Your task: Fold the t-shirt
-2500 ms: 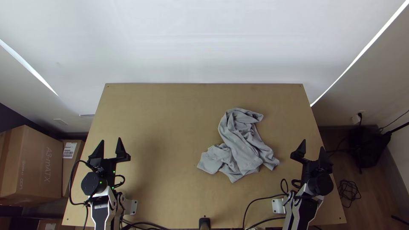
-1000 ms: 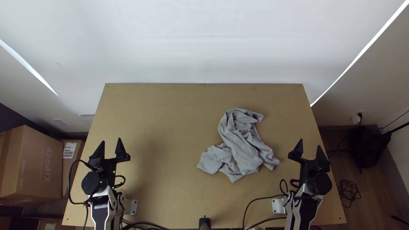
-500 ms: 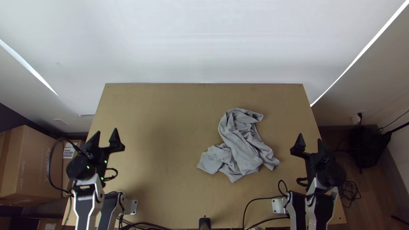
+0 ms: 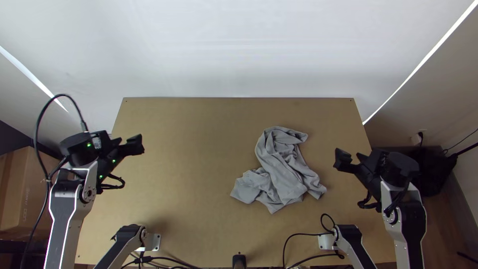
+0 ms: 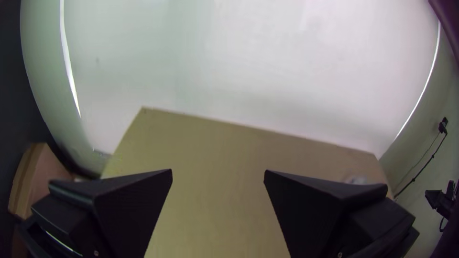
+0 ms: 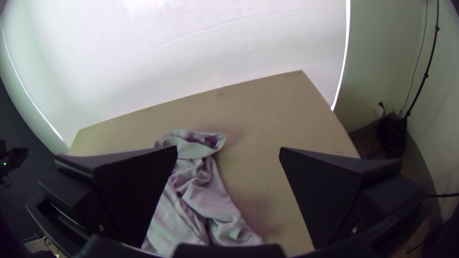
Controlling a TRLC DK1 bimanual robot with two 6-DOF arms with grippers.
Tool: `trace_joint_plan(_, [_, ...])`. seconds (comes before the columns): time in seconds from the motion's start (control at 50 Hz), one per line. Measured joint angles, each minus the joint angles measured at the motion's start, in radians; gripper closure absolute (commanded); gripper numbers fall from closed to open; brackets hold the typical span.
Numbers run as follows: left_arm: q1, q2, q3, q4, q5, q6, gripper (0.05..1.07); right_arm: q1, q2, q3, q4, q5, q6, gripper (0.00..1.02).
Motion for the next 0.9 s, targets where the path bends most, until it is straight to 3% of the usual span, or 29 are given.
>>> trace_joint_plan(0.18, [-0.018,0.03,-0.012,-0.14,0.0,-0.007,0.1,0.12,0.017,0.003,-0.17,-0.012,0.129,0.04])
trace_joint_plan(0.28, [-0.022,0.026,-0.018,-0.191,0.0,-0.007,0.1,0.136,0.031,-0.005,-0.247,-0.105,0.155,0.05])
trace_joint_plan(0.38, [-0.028,0.027,-0.021,-0.218,0.0,-0.006,0.1,0.172,0.032,-0.03,-0.285,-0.155,0.172,0.05])
trace_joint_plan(0.64, [-0.081,0.002,-0.025,-0.205,0.005,-0.003,0.1,0.286,0.17,-0.092,-0.304,-0.191,0.196,0.05])
trace_joint_plan(0.9, [-0.085,-0.003,-0.025,-0.164,0.005,-0.003,0.1,0.299,0.335,-0.15,-0.202,-0.192,0.184,0.1])
